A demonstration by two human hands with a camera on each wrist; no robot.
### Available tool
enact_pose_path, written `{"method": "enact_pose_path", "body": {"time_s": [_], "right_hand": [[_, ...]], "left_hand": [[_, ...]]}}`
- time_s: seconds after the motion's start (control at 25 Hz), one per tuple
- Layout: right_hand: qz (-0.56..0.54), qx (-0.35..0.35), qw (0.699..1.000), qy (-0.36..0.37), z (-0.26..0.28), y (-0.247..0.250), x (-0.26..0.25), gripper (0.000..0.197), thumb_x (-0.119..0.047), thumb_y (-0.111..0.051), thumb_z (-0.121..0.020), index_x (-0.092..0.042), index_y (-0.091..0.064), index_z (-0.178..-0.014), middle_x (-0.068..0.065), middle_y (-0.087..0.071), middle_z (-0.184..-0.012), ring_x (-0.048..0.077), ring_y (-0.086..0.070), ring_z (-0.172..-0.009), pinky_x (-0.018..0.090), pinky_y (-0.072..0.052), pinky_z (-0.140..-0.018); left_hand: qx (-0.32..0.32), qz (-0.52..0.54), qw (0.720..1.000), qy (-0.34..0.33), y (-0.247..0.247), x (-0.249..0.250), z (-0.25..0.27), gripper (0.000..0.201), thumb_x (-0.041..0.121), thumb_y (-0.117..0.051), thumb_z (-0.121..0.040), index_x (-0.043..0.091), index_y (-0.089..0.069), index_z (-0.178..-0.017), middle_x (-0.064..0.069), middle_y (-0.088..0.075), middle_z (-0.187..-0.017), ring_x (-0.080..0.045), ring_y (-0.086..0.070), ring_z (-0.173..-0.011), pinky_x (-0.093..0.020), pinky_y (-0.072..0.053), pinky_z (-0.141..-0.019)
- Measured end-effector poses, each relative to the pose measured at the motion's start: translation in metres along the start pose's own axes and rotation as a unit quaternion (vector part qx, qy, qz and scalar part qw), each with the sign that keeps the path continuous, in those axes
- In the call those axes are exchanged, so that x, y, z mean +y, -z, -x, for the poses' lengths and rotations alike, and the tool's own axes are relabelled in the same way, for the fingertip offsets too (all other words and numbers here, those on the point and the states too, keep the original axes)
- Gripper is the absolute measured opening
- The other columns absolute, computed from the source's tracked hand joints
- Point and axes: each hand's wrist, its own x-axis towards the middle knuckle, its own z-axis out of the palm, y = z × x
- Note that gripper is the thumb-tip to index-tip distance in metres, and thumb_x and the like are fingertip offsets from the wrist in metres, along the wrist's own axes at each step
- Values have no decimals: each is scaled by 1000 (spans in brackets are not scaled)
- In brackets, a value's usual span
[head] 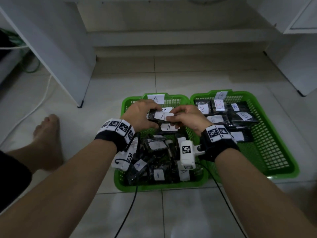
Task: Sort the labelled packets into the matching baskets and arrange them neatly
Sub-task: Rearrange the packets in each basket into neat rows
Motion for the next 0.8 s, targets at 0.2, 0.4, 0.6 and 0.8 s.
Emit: {"method": "enact_pose_path", "body": {"time_s": [0.2,0.4,0.6,0.8], "right_hand": [[80,37,996,-1,-20,-23,1,31,-12,-84,-80,-8,-67,-107,12,-75,-99,25,-74,-80,36,-63,-74],[370,15,929,24,-38,-27,19,33,-21,-84,-78,-15,-70,-107,2,-70,-113,18,-63,-96,26,-48,-79],[425,-37,904,1,-43,-25,20,45,-24,-84,-81,-14,-65,-120,4,-62,-130,22,-58,-118,31,-46,-93],[429,-52,902,-6,-44,-24,18,45,-23,-82,-83,-14,-61,-122,5,-59,-131,23,-57,-118,30,-45,-91]], "left_hand": [[-57,-210,975,40,8,-13,-5,30,36,-72,-75,27,-71,-103,6,-70,-101,-18,-64,-91,-36,-47,-97],[-120,-320,933,111,0,-21,-3,22,27,-68,-82,20,-71,-102,-2,-71,-98,-26,-64,-96,-35,-49,-90],[-149,-336,920,133,0,-24,-14,25,17,-70,-80,15,-67,-104,-8,-69,-104,-29,-66,-95,-37,-53,-81],[-174,-329,921,118,-4,-21,-18,28,14,-70,-83,9,-62,-110,-13,-65,-111,-32,-64,-101,-36,-48,-76]]}}
